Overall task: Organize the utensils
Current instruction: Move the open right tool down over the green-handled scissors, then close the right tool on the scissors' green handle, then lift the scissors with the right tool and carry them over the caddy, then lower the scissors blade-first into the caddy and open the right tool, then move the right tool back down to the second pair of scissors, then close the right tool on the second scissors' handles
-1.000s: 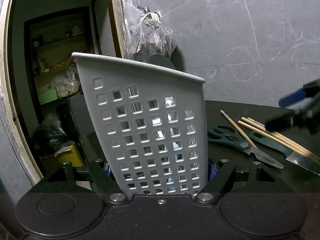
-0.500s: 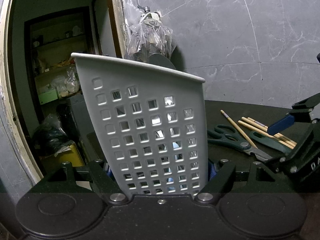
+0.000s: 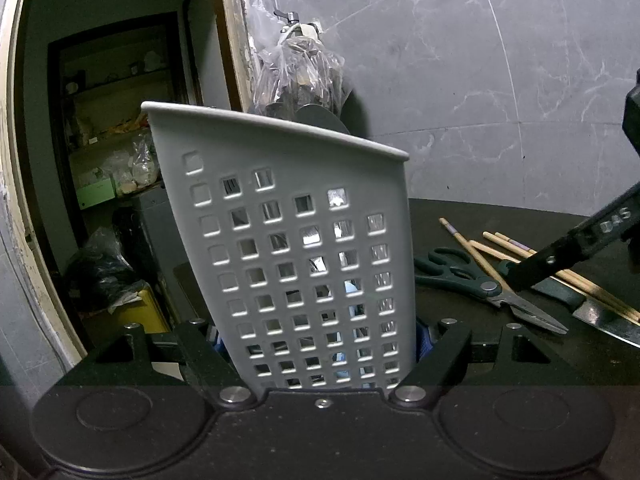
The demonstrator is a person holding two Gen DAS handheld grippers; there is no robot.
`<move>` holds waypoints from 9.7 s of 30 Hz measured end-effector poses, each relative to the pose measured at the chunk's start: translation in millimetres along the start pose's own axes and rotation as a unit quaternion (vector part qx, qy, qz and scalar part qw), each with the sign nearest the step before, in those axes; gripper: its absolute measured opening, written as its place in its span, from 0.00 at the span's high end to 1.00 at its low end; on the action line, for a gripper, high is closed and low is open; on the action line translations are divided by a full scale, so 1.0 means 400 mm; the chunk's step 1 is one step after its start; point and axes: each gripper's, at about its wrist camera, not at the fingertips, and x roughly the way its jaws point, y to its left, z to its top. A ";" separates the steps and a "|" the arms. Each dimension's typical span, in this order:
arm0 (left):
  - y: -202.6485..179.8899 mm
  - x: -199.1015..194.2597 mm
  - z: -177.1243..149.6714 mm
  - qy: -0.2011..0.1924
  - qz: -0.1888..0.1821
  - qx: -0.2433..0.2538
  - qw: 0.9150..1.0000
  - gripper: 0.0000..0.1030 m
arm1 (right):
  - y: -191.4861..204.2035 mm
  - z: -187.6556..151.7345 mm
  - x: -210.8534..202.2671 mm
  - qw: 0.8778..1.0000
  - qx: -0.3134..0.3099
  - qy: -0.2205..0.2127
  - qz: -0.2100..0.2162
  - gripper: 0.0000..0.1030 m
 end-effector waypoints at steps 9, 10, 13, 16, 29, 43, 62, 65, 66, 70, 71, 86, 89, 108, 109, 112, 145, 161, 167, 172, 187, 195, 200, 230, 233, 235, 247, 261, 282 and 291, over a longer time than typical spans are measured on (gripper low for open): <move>0.001 0.003 -0.001 0.002 0.001 0.002 1.000 0.22 | -0.022 0.003 0.000 1.000 0.011 -0.019 -0.007 0.35; 0.001 0.003 -0.001 0.002 0.001 0.003 1.000 0.22 | -0.019 0.001 -0.003 1.000 0.007 -0.022 -0.007 0.35; -0.001 0.004 0.000 0.002 0.001 0.003 1.000 0.22 | -0.006 -0.002 -0.010 1.000 -0.009 -0.021 -0.006 0.43; -0.001 0.004 0.000 0.002 0.001 0.003 1.000 0.22 | 0.000 -0.006 -0.012 1.000 -0.020 -0.010 -0.010 0.57; -0.001 0.003 0.000 0.003 0.001 0.003 1.000 0.22 | 0.006 -0.001 0.007 0.998 -0.053 0.016 -0.040 0.67; -0.002 0.004 0.001 0.003 0.001 0.002 1.000 0.22 | 0.165 -0.054 0.013 0.948 -0.265 0.031 -0.172 0.85; -0.006 0.008 -0.004 0.007 -0.003 0.000 1.000 0.23 | 0.236 -0.101 0.017 0.917 -0.337 0.059 -0.204 0.87; -0.006 0.008 -0.005 0.008 -0.003 0.000 1.000 0.23 | 0.193 -0.067 0.001 0.945 -0.269 0.065 -0.175 0.87; -0.006 0.008 -0.005 0.009 -0.003 0.000 1.000 0.23 | 0.183 -0.059 -0.001 0.950 -0.255 0.067 -0.167 0.87; -0.006 0.010 -0.004 0.009 -0.003 0.000 1.000 0.23 | 0.166 -0.048 -0.006 0.957 -0.238 0.075 -0.151 0.85; -0.006 0.010 -0.004 0.009 -0.003 0.000 1.000 0.23 | 0.163 -0.045 -0.005 0.958 -0.236 0.078 -0.147 0.85; -0.006 0.012 -0.004 0.010 -0.003 -0.001 1.000 0.23 | 0.103 -0.013 -0.043 0.986 -0.126 0.057 -0.090 0.87; -0.007 0.012 -0.004 0.010 -0.003 0.000 1.000 0.23 | 0.108 -0.003 -0.072 0.990 -0.117 0.027 -0.077 0.87; -0.006 0.012 -0.003 0.010 -0.003 -0.001 1.000 0.23 | 0.185 0.069 -0.281 0.979 -0.119 -0.167 0.013 0.87; -0.006 0.012 -0.004 0.010 -0.003 -0.001 1.000 0.23 | 0.195 0.078 -0.293 0.975 -0.123 -0.184 0.016 0.87; -0.007 0.012 -0.004 0.010 -0.003 -0.001 1.000 0.23 | 0.221 0.112 -0.334 0.959 -0.125 -0.252 0.026 0.87; 0.001 0.009 -0.007 0.010 -0.006 -0.007 1.000 0.24 | 0.424 0.209 -0.068 0.951 -0.155 -0.261 0.064 0.87; 0.001 0.009 -0.006 0.011 -0.006 -0.007 1.000 0.24 | 0.462 0.168 -0.017 0.959 -0.177 -0.219 0.035 0.87; 0.001 0.009 -0.006 0.011 -0.006 -0.008 1.000 0.24 | 0.458 0.155 -0.003 0.962 -0.182 -0.201 0.038 0.87; 0.001 0.009 -0.005 0.011 -0.006 -0.008 1.000 0.24 | 0.453 0.134 0.010 0.964 -0.193 -0.180 0.037 0.82; 0.002 0.009 -0.005 0.011 -0.006 -0.009 1.000 0.24 | 0.468 0.113 -0.044 0.951 -0.223 -0.196 0.083 0.21; 0.003 0.013 -0.004 0.012 -0.005 -0.008 1.000 0.24 | 0.454 0.123 -0.099 0.941 -0.220 -0.240 0.091 0.11; 0.001 0.015 -0.003 0.014 -0.004 -0.008 1.000 0.23 | 0.409 0.121 -0.136 0.941 -0.205 -0.262 0.061 0.01; -0.006 0.015 -0.002 0.013 -0.001 -0.006 1.000 0.23 | 0.178 0.042 0.131 0.983 -0.159 0.015 -0.091 0.01; -0.006 0.015 -0.003 0.013 -0.001 -0.007 1.000 0.23 | 0.178 0.055 0.157 0.982 -0.165 0.018 -0.088 0.01; -0.006 0.015 -0.003 0.013 -0.001 -0.007 1.000 0.23 | 0.172 0.063 0.171 0.981 -0.169 0.018 -0.095 0.03; -0.006 0.015 -0.005 0.013 0.000 -0.009 1.000 0.23 | 0.143 0.076 0.187 0.980 -0.165 0.023 -0.112 0.28; -0.007 0.013 -0.005 0.013 0.000 -0.010 1.000 0.23 | 0.152 0.024 0.108 0.983 -0.152 0.028 -0.098 0.58; -0.010 0.016 -0.002 0.013 0.000 -0.010 1.000 0.23 | 0.246 -0.015 -0.011 0.971 -0.230 0.066 -0.020 0.56; -0.010 0.019 -0.003 0.014 -0.002 -0.011 1.000 0.24 | 0.214 0.017 0.078 0.975 -0.197 0.103 -0.018 0.61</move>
